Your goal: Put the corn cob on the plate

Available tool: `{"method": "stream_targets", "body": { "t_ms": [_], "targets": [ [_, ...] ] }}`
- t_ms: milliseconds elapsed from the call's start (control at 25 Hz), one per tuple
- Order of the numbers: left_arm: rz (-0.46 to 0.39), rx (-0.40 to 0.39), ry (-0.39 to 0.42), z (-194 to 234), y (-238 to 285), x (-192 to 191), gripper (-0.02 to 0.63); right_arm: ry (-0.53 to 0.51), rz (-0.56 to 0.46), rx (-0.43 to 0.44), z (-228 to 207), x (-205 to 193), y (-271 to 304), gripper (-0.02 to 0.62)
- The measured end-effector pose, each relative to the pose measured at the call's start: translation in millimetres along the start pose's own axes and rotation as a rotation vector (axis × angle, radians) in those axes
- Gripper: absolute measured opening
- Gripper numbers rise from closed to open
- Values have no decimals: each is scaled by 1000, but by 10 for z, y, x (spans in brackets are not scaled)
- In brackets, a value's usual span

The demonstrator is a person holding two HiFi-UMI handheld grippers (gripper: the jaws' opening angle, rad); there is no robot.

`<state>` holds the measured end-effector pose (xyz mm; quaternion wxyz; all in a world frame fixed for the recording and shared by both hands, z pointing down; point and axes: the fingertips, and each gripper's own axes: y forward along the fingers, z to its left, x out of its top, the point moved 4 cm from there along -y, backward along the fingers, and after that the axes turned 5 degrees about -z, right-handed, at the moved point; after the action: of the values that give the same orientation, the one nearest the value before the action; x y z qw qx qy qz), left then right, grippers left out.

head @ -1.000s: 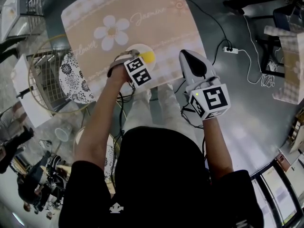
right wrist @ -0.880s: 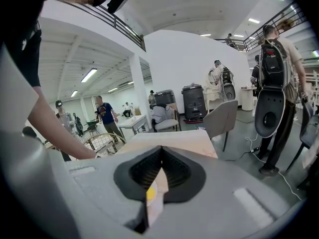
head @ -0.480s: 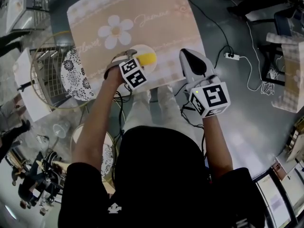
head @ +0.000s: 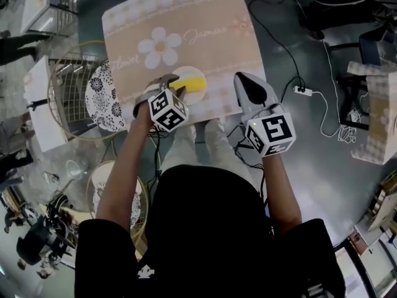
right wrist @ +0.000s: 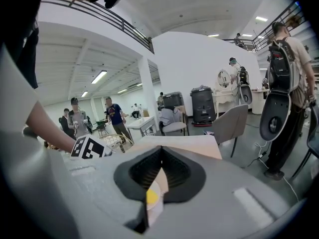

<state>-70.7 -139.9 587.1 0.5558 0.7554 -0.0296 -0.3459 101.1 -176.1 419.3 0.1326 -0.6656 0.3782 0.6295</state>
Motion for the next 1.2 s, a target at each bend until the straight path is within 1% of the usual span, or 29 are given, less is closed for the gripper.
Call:
{"method": "stream_targets", "body": {
  "t_ms": [40,120,200,280,360,440,520,680,720,840,920,960,1040,1200],
  "targets": [
    [-18,25,-26,2,-64,22,140,-3,-3,10,3,21,1,2],
    [-58,83,-79,-6,-189,65,60,-10,-5,37,8,53,9,2],
    [-92,139,-132,-43,-304,92,9,-26,-1,74,41,69,19,2],
    [-131,171,-213,-104,-424,110,9,-45,1,115,99,81,36,2],
    [-185,193,-323,-171,-558,126,9,-56,1,155,155,85,63,2],
    [-250,248,-411,-215,-711,133,8,-65,2,198,214,83,104,2],
    [-302,320,-462,-246,-871,123,9,-79,7,240,293,85,151,2],
    [-395,424,-540,-276,-1252,162,8,-108,4,316,471,121,187,2],
    [-436,443,-572,-266,-1360,184,8,-114,2,329,509,133,199,2],
    [-589,493,-712,-233,-1684,181,9,-127,0,358,619,153,229,2],
    [-679,534,-789,-205,-1904,142,8,-134,-2,374,702,171,247,2],
    [-715,552,-814,-192,-2000,122,8,-139,-3,382,743,184,258,3],
    [-765,580,-834,-183,-2153,108,8,-149,-6,393,816,207,271,3],
    [-810,622,-799,-219,-2413,117,9,-164,-16,405,1002,239,260,2]
  ]
}}
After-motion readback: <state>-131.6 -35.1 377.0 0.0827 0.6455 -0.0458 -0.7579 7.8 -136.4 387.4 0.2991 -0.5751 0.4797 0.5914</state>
